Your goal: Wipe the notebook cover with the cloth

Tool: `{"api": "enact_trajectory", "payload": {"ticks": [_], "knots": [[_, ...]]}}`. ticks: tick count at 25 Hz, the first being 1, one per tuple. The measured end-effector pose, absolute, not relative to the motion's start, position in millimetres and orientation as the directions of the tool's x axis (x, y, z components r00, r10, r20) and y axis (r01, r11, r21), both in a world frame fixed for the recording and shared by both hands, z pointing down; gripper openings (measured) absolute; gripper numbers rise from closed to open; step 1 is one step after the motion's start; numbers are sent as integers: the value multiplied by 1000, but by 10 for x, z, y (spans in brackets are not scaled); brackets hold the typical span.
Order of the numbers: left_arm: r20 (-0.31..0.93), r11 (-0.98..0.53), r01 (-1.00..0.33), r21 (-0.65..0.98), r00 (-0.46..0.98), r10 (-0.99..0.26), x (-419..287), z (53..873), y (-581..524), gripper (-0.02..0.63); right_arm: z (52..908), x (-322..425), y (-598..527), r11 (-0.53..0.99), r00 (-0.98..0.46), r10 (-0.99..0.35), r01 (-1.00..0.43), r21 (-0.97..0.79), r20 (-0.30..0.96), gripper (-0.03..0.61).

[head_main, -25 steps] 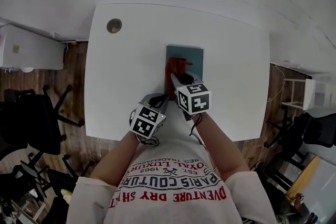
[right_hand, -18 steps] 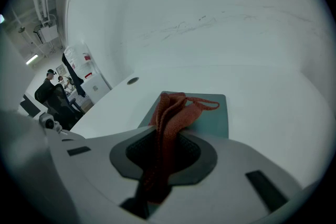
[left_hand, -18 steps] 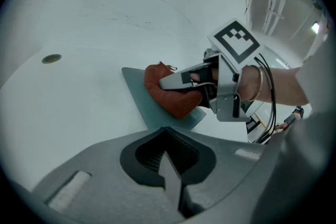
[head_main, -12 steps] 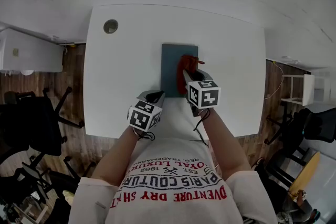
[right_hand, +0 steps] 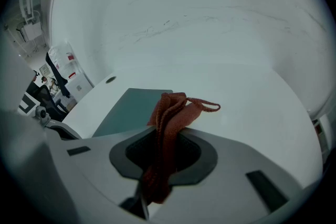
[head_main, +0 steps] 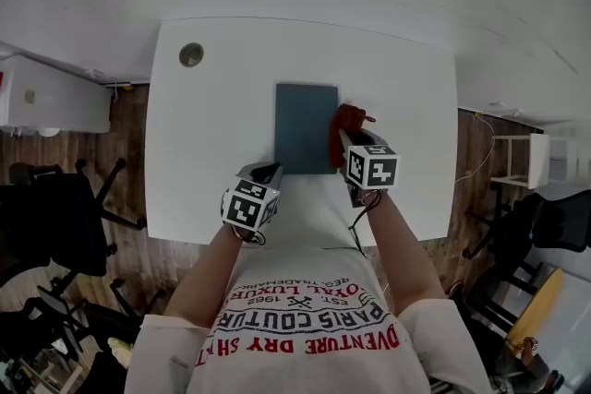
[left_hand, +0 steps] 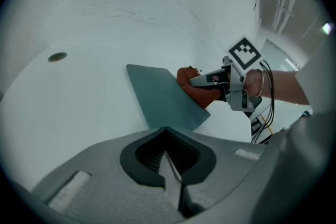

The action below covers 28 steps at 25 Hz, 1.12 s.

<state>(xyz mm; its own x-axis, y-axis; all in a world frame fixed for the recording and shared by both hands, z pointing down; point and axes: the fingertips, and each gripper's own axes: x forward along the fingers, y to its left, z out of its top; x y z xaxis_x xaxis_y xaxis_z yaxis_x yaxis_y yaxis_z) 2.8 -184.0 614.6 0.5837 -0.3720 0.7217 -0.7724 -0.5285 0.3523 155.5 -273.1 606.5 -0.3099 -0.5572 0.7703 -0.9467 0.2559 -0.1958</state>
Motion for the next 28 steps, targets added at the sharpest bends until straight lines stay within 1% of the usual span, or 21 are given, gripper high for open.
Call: {"api": "enact_trajectory", "payload": {"ticks": [2,5,8,13,20,24,28], "knots": [[714,-496,-781,381,589,-378,21,6141,-1849,9,6071,1647,-2718,242,-287,-554,-954,-179,782,81],[711,-483,-790,378,582,-394,17,6136,-1857,9,6039,1751,-2682,216,-261,-554,-962,-166,791,78],[719,-495,-795,351,568,-402,18,6131,-1854,9,5905,1701,-2617,217,-290,-570,-956,-199,769,78],[730,-507,-796,330,556,-397,30,6131,-1846,9,5678,1254,-2448,297,-403,-567,-913,-278,718,78],[735,-483,-800,355,558,-385,22,6136,-1860,9,5668,416,-2165,431,-564,-458,-817,-383,687,78],[729,-459,-805,376,563,-389,26,6136,-1853,9,5854,189,-2048,477,-571,-403,-798,-368,715,77],[731,-462,-811,358,552,-402,4,6148,-1850,9,6015,159,-2076,460,-552,-399,-811,-361,732,75]]}}
